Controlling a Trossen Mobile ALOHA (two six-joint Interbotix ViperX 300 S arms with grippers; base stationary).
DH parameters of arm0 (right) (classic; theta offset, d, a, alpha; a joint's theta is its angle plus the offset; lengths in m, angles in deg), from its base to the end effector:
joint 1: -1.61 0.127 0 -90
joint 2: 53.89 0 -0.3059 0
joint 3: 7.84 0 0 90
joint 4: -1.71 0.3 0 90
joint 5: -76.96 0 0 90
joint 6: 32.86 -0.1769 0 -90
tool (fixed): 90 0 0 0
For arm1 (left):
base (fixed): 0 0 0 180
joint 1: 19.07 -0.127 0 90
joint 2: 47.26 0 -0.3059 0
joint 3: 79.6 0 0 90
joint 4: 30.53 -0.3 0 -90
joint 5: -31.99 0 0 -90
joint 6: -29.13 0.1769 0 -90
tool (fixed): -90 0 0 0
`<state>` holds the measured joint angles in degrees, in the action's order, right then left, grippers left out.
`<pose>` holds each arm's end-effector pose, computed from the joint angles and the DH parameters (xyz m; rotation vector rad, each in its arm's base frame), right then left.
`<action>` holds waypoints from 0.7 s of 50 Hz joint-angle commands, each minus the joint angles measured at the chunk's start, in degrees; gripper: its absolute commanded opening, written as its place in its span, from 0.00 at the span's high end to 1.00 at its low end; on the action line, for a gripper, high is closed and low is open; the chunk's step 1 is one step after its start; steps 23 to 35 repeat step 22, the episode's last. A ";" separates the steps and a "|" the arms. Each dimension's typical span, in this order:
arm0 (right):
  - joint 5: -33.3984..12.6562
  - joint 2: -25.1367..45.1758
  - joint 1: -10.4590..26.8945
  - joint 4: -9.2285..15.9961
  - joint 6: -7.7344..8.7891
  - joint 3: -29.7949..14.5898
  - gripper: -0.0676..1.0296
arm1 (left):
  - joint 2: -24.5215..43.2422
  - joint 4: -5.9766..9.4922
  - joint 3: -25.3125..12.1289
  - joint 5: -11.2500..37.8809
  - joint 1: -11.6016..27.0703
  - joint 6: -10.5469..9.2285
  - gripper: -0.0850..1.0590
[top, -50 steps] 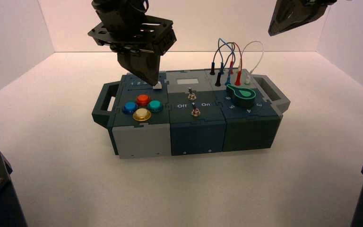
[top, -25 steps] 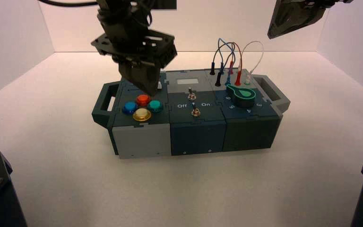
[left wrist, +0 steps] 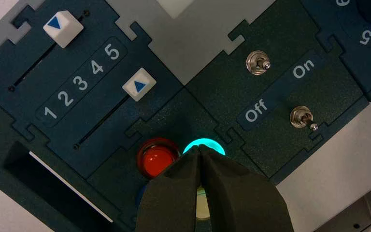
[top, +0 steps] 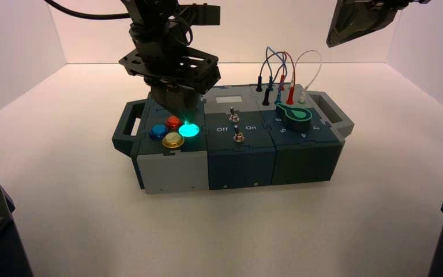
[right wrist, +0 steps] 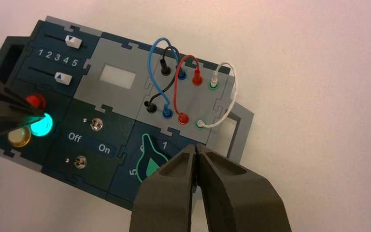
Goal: Push the green button with the left gripper.
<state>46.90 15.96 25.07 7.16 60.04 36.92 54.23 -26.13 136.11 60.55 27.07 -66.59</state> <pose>0.2442 0.1151 0.1453 -0.1439 0.9505 0.4065 0.2091 -0.2269 0.0354 0.3711 1.3037 -0.6018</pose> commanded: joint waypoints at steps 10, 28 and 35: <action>0.53 -1.32 0.26 0.35 -0.18 -1.93 0.96 | -7.56 -0.09 -0.88 1.41 0.18 -0.44 0.95; 0.53 -3.52 0.26 0.79 -0.44 -1.41 0.96 | -13.89 -0.18 -0.70 3.16 0.18 -1.93 0.95; 0.53 -3.52 0.26 0.79 -0.44 -1.41 0.96 | -13.89 -0.18 -0.70 3.16 0.18 -1.93 0.95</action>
